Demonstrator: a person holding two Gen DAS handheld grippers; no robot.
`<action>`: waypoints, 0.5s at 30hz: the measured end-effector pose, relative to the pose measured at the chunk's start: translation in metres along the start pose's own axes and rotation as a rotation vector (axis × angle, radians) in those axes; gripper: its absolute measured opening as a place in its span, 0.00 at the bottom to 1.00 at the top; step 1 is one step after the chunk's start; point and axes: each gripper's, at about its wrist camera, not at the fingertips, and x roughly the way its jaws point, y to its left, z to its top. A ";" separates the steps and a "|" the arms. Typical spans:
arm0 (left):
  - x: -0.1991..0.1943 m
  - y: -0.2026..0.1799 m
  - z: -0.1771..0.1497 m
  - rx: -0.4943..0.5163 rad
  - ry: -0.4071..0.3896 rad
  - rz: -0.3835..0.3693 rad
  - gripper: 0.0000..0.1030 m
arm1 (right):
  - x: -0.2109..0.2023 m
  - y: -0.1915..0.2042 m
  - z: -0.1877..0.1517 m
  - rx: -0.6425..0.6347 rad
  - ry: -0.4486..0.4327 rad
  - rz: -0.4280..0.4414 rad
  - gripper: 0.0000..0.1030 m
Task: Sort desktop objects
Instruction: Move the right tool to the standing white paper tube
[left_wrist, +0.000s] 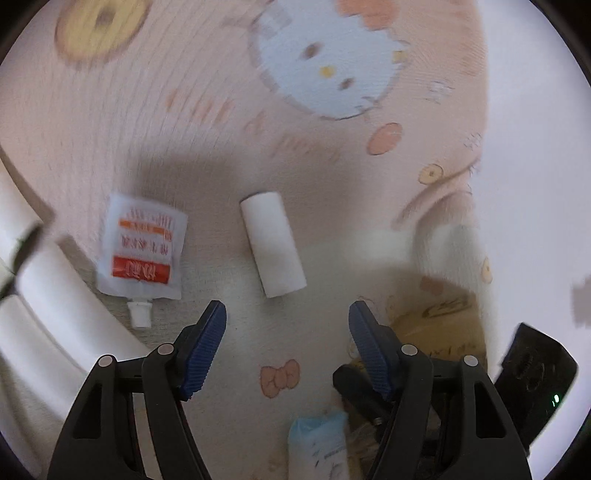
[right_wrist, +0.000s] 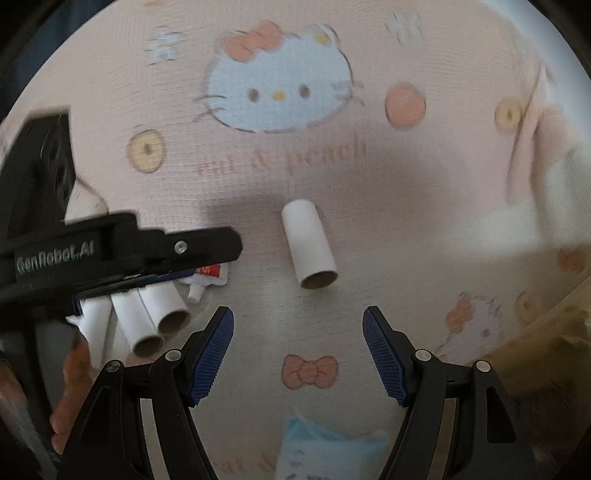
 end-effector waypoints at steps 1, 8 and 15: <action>0.007 0.009 0.003 -0.043 0.017 -0.023 0.70 | 0.007 -0.006 0.003 0.042 0.010 0.044 0.68; 0.028 0.028 0.016 -0.146 0.042 -0.123 0.70 | 0.052 -0.012 0.022 0.068 0.066 0.027 0.68; 0.040 0.036 0.022 -0.218 0.036 -0.167 0.70 | 0.091 -0.018 0.035 0.023 0.086 -0.008 0.68</action>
